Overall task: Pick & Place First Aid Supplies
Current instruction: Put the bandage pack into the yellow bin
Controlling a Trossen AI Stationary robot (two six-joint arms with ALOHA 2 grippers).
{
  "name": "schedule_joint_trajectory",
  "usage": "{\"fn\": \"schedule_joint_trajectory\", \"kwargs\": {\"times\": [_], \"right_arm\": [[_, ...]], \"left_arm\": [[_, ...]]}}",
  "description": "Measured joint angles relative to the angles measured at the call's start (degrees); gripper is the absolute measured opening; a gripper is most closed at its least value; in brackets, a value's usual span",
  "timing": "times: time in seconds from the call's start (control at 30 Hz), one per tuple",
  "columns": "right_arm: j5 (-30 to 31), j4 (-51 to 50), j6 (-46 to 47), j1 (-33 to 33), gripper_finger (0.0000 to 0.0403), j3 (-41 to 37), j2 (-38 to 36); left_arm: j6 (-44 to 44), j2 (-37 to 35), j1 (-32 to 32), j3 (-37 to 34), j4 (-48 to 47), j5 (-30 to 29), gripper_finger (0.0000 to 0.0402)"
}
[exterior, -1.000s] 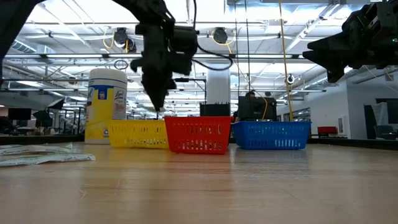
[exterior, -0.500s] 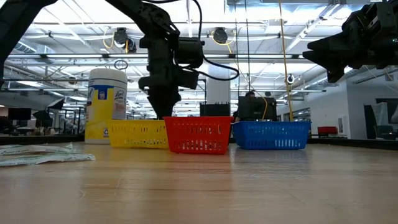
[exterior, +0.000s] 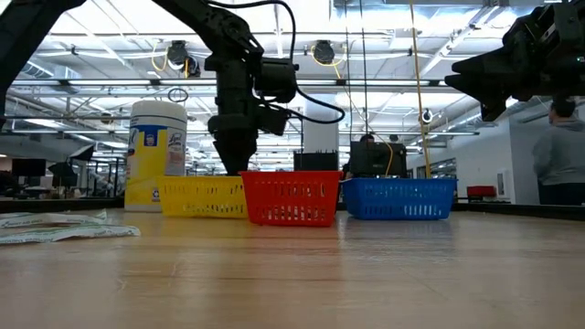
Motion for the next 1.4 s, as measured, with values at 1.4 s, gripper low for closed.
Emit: {"fn": "schedule_joint_trajectory", "kwargs": {"times": [1.4], "right_arm": [[0.00,0.00,0.00,-0.01,0.0130,-0.02,0.00]], "left_arm": [[-47.93,-30.01,-20.10,-26.22,-4.62,5.02,0.0208]]}}
